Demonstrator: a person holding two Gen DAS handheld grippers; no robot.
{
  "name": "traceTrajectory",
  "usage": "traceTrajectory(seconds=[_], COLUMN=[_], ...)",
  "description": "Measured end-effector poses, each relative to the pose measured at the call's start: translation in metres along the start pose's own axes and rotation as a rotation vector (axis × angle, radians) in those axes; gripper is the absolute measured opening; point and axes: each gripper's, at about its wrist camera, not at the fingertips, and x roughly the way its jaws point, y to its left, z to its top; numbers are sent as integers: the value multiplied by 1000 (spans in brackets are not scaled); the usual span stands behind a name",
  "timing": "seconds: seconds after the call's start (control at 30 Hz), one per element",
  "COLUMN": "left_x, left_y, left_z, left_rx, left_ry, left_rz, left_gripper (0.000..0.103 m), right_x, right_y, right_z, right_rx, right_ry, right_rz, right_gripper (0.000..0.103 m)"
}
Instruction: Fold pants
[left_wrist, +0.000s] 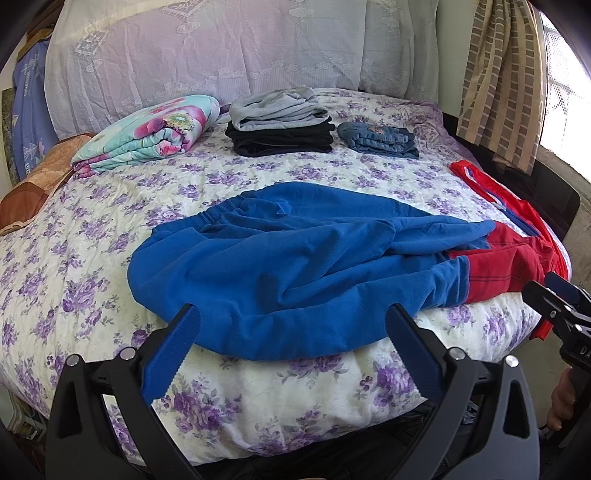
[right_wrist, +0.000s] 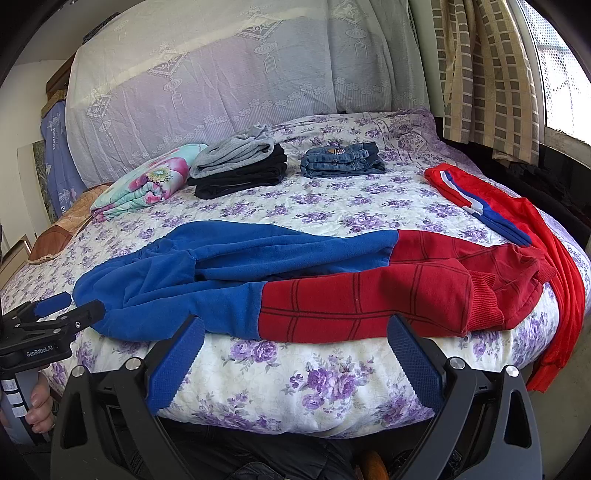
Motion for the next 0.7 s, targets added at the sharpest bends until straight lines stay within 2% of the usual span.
traceTrajectory(seconds=[0.7], left_x=[-1], left_y=[2], left_z=[1], left_rx=[-4], left_ry=[15], left_rz=[9], left_gripper=[98], right_x=[2], right_y=[-1], right_z=[-2], right_rx=[-4], right_ry=[5], right_rz=[1], right_gripper=[99])
